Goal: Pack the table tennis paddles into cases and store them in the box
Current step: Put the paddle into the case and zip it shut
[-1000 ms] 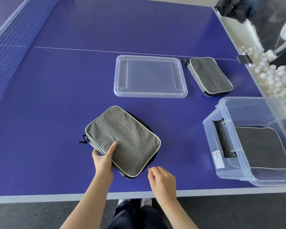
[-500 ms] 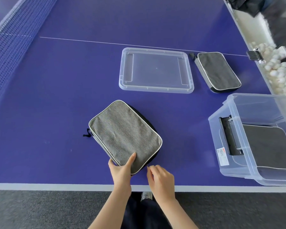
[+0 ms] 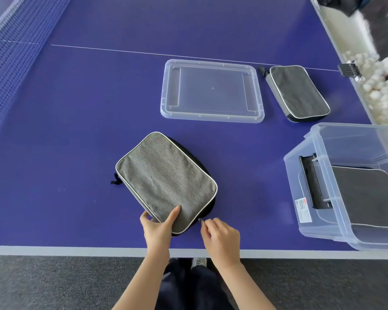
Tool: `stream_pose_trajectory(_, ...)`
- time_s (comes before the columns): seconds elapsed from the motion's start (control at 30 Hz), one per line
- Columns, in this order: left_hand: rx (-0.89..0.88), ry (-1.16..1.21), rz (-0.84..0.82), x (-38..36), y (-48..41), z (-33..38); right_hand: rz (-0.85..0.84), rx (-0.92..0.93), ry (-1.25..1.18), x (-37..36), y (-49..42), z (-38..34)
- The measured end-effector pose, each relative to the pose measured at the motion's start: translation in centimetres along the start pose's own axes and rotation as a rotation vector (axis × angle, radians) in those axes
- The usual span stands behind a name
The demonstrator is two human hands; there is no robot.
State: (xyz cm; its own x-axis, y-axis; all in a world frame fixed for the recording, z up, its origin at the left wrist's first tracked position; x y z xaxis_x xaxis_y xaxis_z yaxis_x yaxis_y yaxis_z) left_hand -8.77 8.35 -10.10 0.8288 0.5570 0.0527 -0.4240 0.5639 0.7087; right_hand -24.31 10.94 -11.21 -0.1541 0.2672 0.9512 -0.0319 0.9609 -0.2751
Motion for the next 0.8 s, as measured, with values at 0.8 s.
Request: stream_pose_trajectory(0.8,-1.257,-1.410,-0.343,-4.6,-2.2,0.3,-0.112,-0.072,-0.013,-1.7,0.1,0.4)
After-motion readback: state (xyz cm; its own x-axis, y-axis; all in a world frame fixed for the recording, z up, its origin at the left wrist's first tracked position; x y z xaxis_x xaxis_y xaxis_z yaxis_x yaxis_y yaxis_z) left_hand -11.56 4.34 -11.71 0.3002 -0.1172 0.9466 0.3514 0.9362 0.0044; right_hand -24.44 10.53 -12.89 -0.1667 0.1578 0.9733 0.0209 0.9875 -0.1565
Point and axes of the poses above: each hand's wrist, its own y-axis away from the middle knuckle, its own x-axis out of the back of the hand, z = x × y, the point moved 1 cm from there along -y, towards the middle knuckle, and after that the axes turned 7 degrees about y, right-handed, at the moved point
